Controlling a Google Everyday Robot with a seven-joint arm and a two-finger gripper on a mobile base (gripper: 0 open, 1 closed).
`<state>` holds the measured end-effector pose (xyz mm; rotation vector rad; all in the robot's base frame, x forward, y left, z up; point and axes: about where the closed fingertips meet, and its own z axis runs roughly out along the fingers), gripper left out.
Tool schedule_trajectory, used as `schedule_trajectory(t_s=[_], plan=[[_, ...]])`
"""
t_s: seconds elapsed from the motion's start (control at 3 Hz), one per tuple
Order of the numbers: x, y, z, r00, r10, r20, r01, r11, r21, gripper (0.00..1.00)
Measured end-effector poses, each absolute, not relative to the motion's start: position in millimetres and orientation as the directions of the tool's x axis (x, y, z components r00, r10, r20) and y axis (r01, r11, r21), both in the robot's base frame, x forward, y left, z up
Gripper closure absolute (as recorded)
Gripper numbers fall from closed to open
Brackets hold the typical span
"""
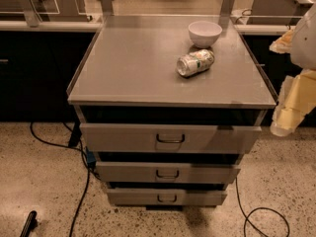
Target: Open middle drawer
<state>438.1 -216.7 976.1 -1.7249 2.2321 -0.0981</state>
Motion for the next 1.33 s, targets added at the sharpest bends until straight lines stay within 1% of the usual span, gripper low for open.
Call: schedule_trajectory(t_s=[0.67,1.0,1.33], plan=[[438,-217,978,-0.231,-0.945,-0.23,-0.918,0.29,-0.269,0.0],[415,-225,967,-0.303,-0.898,-0.32,-0.874,0.396,-0.283,0.0],[385,-239,923,-0.413,-0.787,-0.458,-0.806,0.55,-0.218,0.0]])
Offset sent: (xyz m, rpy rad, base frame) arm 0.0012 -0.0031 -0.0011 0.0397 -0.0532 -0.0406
